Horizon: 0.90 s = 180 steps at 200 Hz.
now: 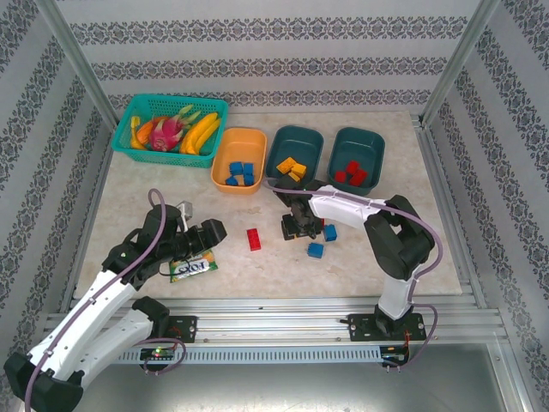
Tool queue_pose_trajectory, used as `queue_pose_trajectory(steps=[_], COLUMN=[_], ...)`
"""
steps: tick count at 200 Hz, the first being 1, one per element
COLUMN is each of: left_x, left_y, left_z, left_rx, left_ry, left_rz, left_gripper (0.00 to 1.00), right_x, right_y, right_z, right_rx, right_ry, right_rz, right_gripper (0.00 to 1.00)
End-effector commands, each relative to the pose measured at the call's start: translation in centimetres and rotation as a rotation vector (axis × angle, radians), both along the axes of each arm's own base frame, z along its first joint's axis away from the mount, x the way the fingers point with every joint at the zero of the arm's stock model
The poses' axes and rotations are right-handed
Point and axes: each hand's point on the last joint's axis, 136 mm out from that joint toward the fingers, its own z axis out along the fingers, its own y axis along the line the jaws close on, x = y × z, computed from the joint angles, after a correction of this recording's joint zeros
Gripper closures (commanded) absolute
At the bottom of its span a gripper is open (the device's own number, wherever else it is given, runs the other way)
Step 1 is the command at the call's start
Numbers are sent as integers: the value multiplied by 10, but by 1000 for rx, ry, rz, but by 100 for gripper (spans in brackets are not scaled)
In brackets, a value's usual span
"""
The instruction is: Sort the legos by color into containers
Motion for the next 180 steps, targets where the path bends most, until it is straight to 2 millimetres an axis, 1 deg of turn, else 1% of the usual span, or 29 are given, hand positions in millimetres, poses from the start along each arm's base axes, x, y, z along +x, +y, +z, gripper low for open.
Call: queue_pose_trajectory(steps=[1, 15, 26, 41, 55, 68, 99, 133, 151, 180], left_x=[3, 5, 7, 11, 14, 15, 17, 17, 17, 16], left_y=[-4, -4, -5, -8, -10, -12, -13, -13, -13, -13], left_z=[7, 10, 10, 9, 9, 9, 11, 11, 11, 10], left_rx=[-39, -32, -29, -36, -41, -40, -38, -35, -35, -32], left_ry=[-20, -28, -28, -27, -24, -22, -25, -20, -19, -16], left_rz=[19, 16, 14, 10, 7, 2, -3, -5, -6, -7], left_gripper=[12, 12, 12, 12, 12, 12, 12, 12, 12, 12], right_x=[7, 8, 8, 8, 11, 15, 26, 35, 36, 31], right_y=[-7, -6, -5, -2, 1, 2, 4, 16, 18, 22], right_z=[7, 13, 13, 9, 6, 4, -3, -2, -3, -5], right_rx=[-41, -31, -25, -17, -19, -13, 9, 34, 37, 56], right_ry=[-23, -39, -41, -30, -23, -22, -7, -12, -5, 12], right_rz=[9, 8, 4, 9, 15, 15, 9, 62, 76, 77], right_gripper=[43, 42, 42, 42, 40, 37, 36, 33, 34, 42])
